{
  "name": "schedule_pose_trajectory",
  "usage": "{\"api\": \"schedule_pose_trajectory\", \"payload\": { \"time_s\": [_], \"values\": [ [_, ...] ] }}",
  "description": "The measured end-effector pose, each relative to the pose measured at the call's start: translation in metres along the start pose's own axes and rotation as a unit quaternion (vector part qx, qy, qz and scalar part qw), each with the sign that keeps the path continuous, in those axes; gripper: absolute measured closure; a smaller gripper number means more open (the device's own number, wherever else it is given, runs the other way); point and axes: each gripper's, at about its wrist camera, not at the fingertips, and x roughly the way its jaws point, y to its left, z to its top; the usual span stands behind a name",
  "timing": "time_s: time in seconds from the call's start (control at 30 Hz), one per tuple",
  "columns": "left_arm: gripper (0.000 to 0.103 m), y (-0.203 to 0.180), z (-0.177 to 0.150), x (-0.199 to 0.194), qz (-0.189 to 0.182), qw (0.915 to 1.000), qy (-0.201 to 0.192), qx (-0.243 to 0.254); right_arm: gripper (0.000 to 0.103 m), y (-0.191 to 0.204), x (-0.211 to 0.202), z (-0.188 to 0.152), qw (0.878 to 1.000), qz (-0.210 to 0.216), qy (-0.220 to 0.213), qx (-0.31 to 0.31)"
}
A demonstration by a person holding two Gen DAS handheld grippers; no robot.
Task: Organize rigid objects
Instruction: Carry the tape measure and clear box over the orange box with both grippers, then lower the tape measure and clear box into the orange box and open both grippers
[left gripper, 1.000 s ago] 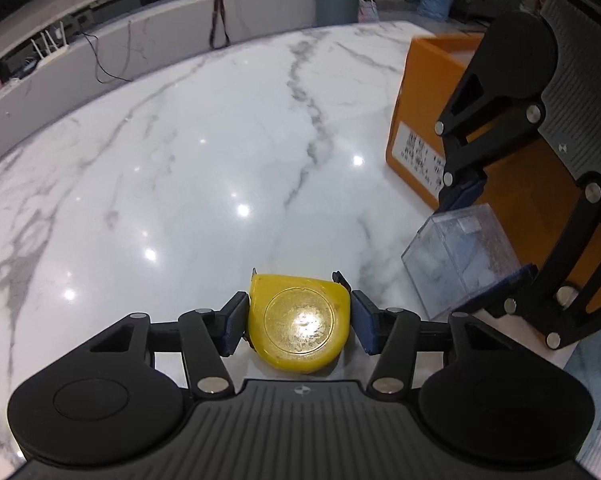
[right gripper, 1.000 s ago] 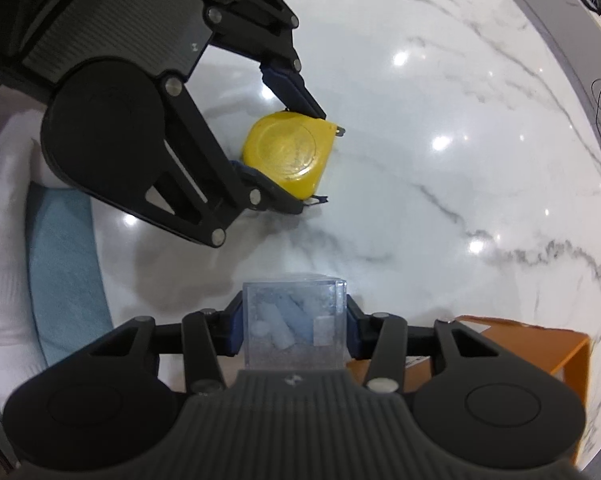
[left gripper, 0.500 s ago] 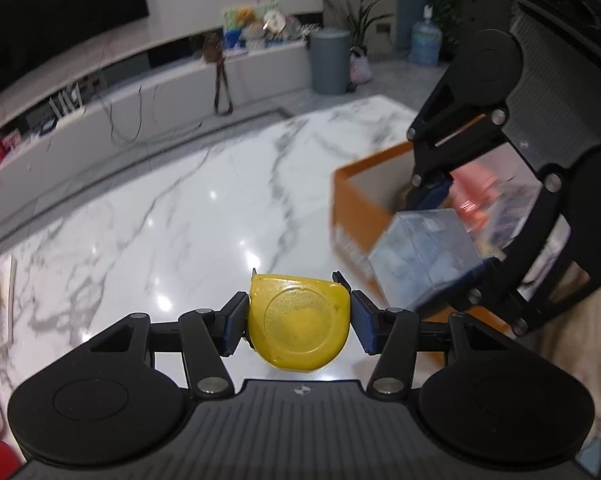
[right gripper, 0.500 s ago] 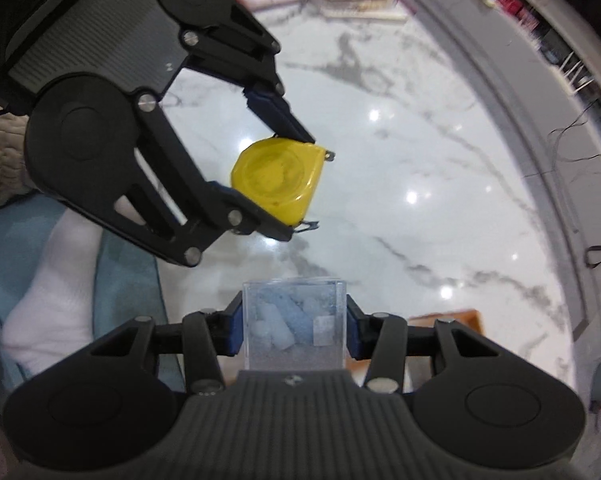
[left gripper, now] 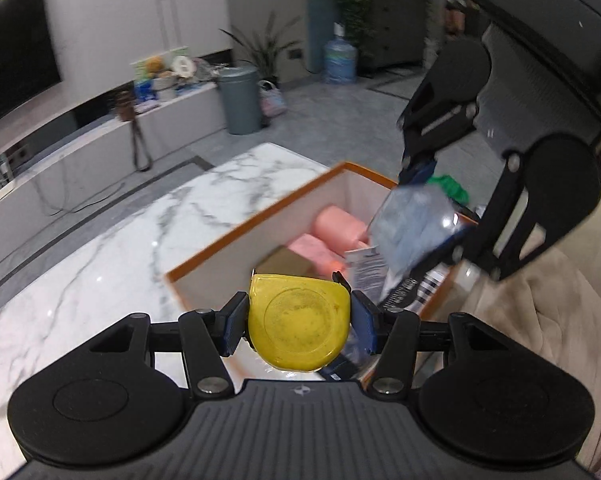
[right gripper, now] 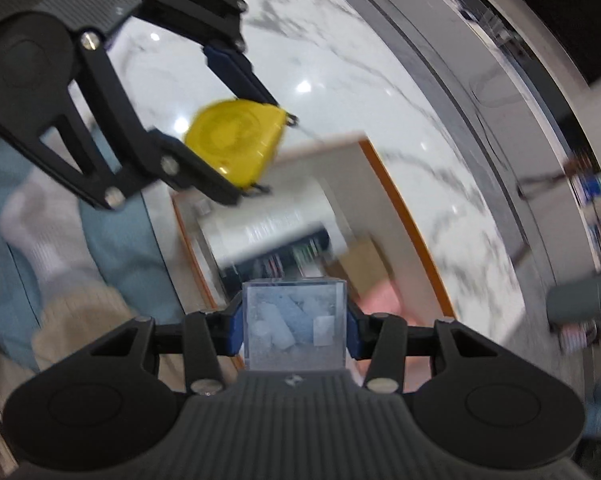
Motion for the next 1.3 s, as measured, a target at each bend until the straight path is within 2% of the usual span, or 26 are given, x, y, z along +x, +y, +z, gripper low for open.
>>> {"api": "schedule_pose_trajectory", "payload": {
  "time_s": [0.17,0.27,0.37,0.63,0.8,0.97,1.1,1.3],
  "values": [
    [0.040,-0.012,0.008,0.039,-0.012,0.9996,0.024,0.011,0.056,-0.027,0.024,-0.036,0.999,-0.014,0.041,0.023],
    [0.040,-0.011,0.009,0.059,-0.019,0.9991,0.037,0.007,0.056,-0.049,0.044,-0.052,0.998,-0.012,0.050,0.041],
    [0.040,-0.009,0.008,0.075,-0.024,0.9985,0.050,0.002,0.056,-0.060,0.068,-0.056,0.998,0.001,0.054,0.045],
    [0.040,0.000,0.007,0.115,-0.035,0.9963,0.076,-0.018,0.056,-0.067,0.132,-0.062,0.996,0.045,0.082,0.009],
    [0.040,0.003,0.006,0.133,-0.048,0.9952,0.081,-0.029,0.056,-0.071,0.157,-0.068,0.994,0.058,0.094,-0.005],
    [0.040,0.004,0.006,0.144,-0.053,0.9943,0.087,-0.033,0.056,-0.069,0.163,-0.072,0.993,0.063,0.098,-0.025],
    [0.041,-0.001,0.008,0.148,-0.057,0.9938,0.090,-0.031,0.049,-0.072,0.157,-0.074,0.995,0.065,0.080,-0.012],
    [0.040,-0.009,0.007,0.153,-0.063,0.9929,0.097,-0.029,0.050,-0.071,0.131,-0.072,0.995,0.089,0.052,0.008]
  ]
}}
